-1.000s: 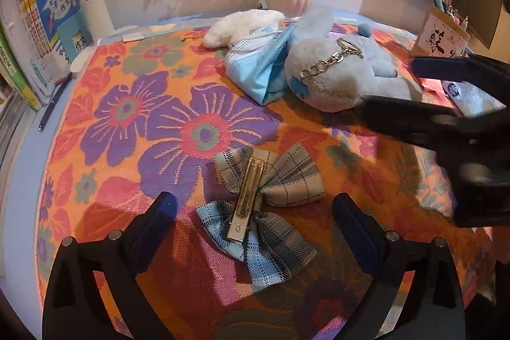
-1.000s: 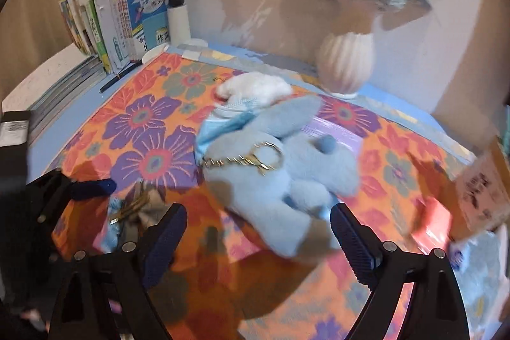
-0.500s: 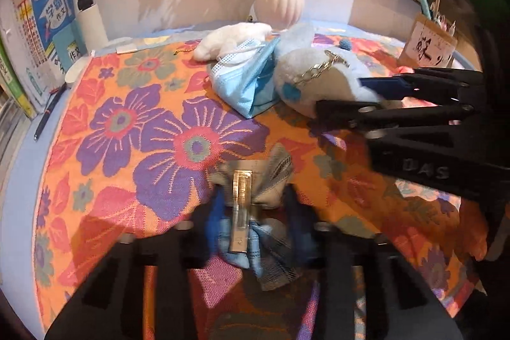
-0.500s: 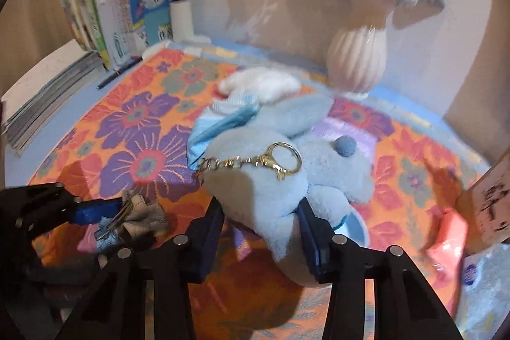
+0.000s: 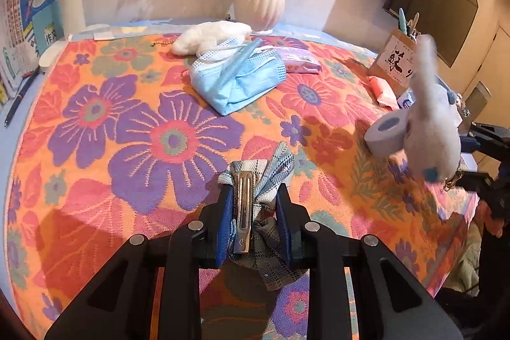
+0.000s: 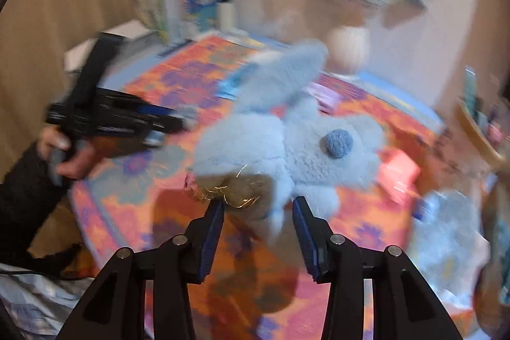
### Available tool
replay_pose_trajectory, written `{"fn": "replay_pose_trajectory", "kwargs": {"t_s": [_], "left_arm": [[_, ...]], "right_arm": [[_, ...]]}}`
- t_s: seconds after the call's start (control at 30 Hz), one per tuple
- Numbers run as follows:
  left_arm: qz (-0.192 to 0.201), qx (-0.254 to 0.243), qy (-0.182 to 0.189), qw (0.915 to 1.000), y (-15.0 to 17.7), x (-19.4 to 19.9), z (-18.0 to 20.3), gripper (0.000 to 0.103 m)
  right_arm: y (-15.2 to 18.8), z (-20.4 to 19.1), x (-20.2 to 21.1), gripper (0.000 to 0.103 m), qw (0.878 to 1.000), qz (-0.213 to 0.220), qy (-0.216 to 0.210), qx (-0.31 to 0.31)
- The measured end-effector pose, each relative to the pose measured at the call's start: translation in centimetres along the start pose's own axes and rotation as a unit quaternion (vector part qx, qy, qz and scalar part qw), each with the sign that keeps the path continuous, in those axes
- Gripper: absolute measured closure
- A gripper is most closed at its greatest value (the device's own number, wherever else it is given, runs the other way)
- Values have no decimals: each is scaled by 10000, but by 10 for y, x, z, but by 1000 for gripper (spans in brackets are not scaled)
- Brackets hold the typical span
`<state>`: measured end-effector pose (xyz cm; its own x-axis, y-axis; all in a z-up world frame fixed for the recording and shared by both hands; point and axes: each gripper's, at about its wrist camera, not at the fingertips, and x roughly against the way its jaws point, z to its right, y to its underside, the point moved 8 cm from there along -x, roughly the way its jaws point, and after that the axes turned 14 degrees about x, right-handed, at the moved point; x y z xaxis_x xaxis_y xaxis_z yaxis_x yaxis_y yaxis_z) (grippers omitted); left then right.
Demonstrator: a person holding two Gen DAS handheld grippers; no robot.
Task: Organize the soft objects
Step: 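Carry the bow clip and plush toy to the glass tray and open both tools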
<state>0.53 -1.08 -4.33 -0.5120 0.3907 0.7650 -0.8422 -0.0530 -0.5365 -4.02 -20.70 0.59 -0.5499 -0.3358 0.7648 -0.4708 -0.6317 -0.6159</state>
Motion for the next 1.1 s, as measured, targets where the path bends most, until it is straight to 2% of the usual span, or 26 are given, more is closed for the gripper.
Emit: {"fn": "replay_pose_trajectory", "kwargs": {"t_s": [0.1,0.13,0.2,0.3,0.33,0.43,0.53,0.63,0.77,0.87,0.93,1.0,1.03,1.1], "left_arm": [[22,-76,-104,9999,2,0,1,81],[28,-122,-149,9998,2,0,2,81],[29,-160,-177,9997,2,-1,2,81],[37,-146,-166,9997,1,0,0,80],[36,-124,-154,9998,1,0,-1,80],[37,-97,-157,9998,1,0,-1,80],[47,-145,-204,9997,1,0,0,80],[41,-158,-203,9997,1,-1,1,80],[49,-153,-224,9996,2,-1,1,80],[88,-285,-384,9988,5,-2,3,80],[101,-328,-455,9984,5,-2,3,80],[100,-278,-472,9984,5,-1,3,81],[103,-242,-475,9985,5,0,2,81],[106,-140,-449,9988,4,2,3,81]], "right_arm": [[26,38,8,52,9952,-332,757,-524],[35,47,12,52,9932,-366,790,-773],[50,57,23,50,9878,-173,513,-1458],[60,50,34,27,9793,174,41,-2015],[61,46,35,15,9771,243,-41,-2112],[60,32,38,12,9799,82,-19,-1993],[54,29,45,12,9853,-98,407,-1656],[61,38,38,0,9828,-266,696,-1689],[64,45,0,0,9700,-290,272,-2398],[68,57,-20,0,9550,-376,345,-2920],[66,60,-23,0,9514,-357,438,-3028],[62,60,-22,12,9538,-397,599,-2917],[61,57,-23,28,9556,-443,583,-2853],[59,55,-23,29,9549,-440,462,-2899]]}}
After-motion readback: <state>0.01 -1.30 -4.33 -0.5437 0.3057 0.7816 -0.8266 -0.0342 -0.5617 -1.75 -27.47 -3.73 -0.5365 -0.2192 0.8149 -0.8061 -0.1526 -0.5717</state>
